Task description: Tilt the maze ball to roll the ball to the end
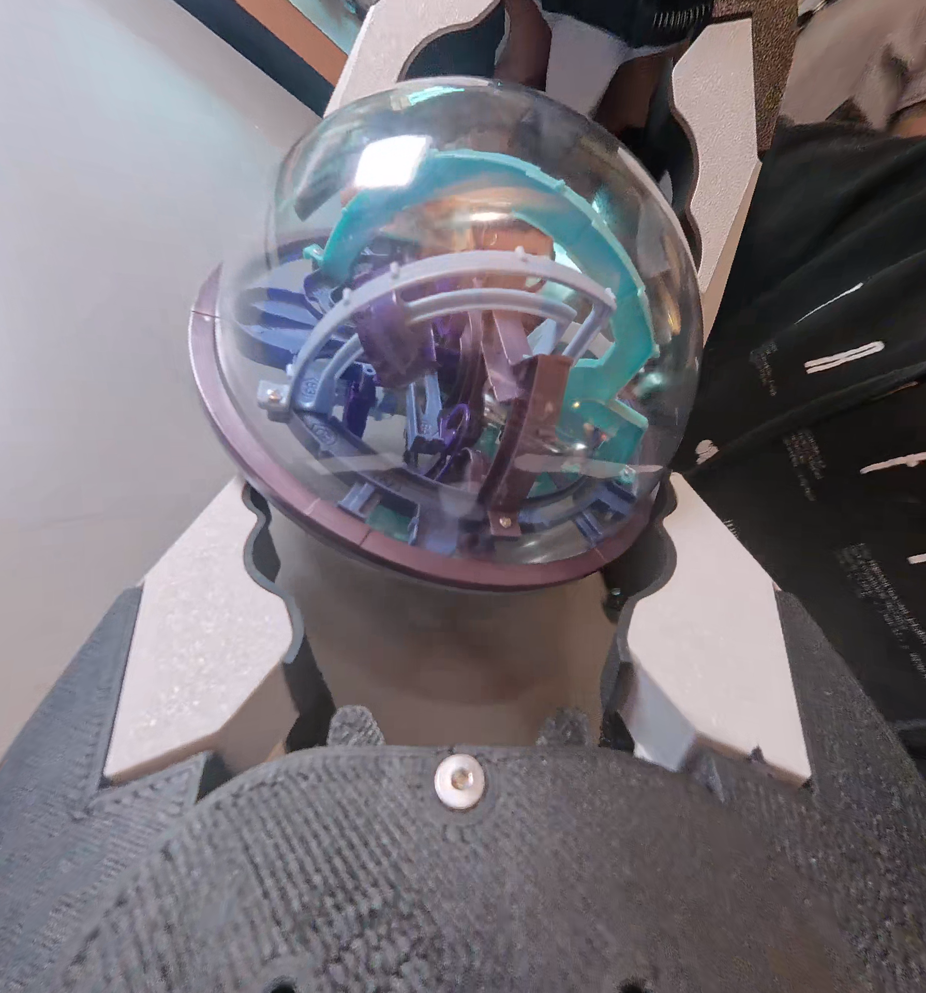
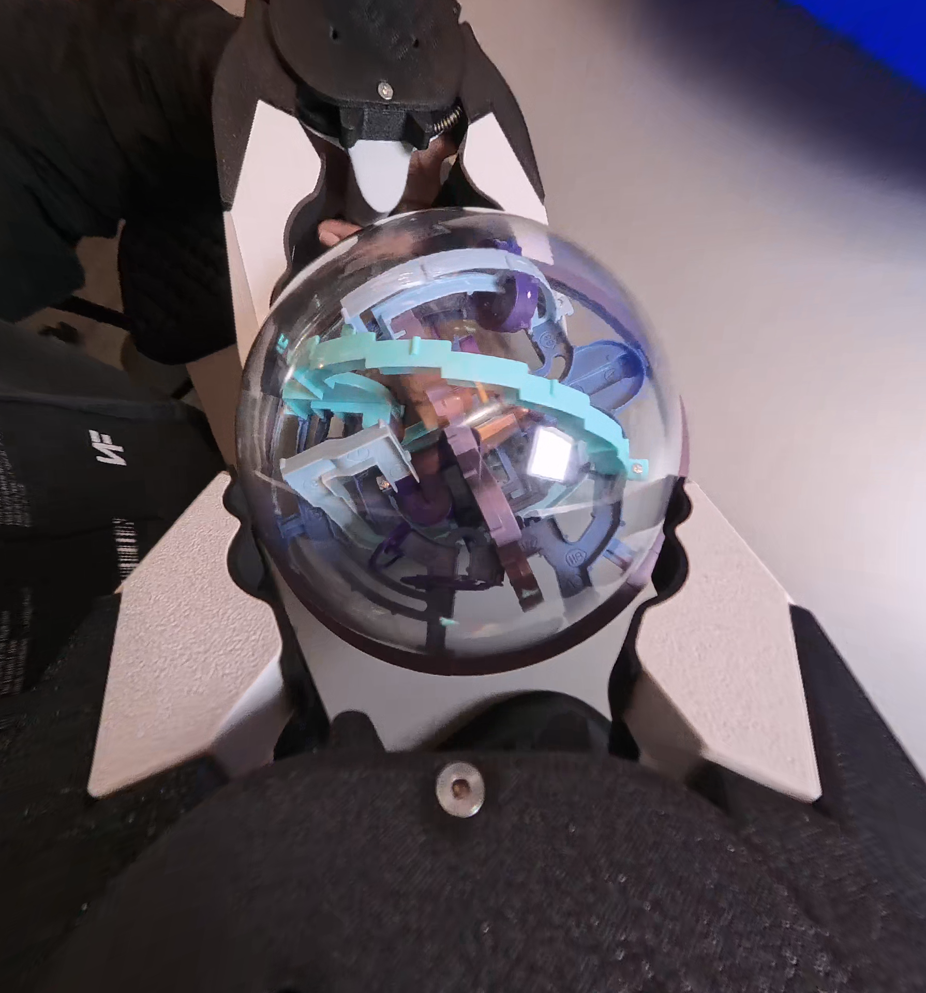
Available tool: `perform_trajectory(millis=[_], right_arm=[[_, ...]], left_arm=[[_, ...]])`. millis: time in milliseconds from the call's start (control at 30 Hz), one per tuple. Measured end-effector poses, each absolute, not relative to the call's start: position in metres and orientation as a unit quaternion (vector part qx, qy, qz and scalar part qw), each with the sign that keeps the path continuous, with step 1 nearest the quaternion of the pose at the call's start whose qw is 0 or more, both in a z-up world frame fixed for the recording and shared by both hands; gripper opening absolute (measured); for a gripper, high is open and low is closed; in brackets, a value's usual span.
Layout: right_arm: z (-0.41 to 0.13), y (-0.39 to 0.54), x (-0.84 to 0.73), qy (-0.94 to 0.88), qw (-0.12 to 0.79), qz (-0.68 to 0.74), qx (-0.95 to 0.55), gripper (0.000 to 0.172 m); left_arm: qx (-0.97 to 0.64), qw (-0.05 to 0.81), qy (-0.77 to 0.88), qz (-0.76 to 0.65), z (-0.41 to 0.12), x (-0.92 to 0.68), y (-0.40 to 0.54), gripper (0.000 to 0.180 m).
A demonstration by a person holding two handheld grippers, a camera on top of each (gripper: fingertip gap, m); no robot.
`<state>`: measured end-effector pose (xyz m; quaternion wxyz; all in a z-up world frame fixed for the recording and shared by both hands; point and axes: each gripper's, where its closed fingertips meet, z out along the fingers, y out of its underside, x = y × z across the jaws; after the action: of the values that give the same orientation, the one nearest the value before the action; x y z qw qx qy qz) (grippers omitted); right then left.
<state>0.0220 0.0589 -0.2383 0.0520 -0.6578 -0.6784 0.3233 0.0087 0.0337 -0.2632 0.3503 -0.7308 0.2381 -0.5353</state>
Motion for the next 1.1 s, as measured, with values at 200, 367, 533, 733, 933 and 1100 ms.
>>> perform_trajectory(millis=[200,367,533,733,933,1100], right_arm=[[-0.24,0.065,0.018,-0.635,0.065,0.412,-0.65,0.147],[-0.246,0.065,0.025,-0.606,0.123,0.502,-0.605,0.147],[-0.256,0.064,0.034,-0.617,0.172,0.523,-0.563,0.146],[-0.274,0.065,0.041,-0.661,0.212,0.475,-0.541,0.145],[-0.257,0.071,0.061,-0.687,0.255,0.456,-0.505,0.142],[-0.242,0.072,0.065,-0.693,0.28,0.457,-0.483,0.141]], left_arm=[[-0.73,0.365,0.185,-0.547,-0.252,-0.004,0.045,0.134],[-0.702,0.419,0.185,-0.545,-0.231,-0.012,0.048,0.139],[-0.718,0.449,0.282,-0.451,-0.246,-0.002,0.041,0.147],[-0.749,0.455,0.326,-0.354,-0.258,0.013,0.054,0.15],[-0.756,0.449,0.361,-0.312,-0.258,0.014,0.051,0.144],[-0.75,0.453,0.412,-0.251,-0.252,0.024,0.05,0.142]])
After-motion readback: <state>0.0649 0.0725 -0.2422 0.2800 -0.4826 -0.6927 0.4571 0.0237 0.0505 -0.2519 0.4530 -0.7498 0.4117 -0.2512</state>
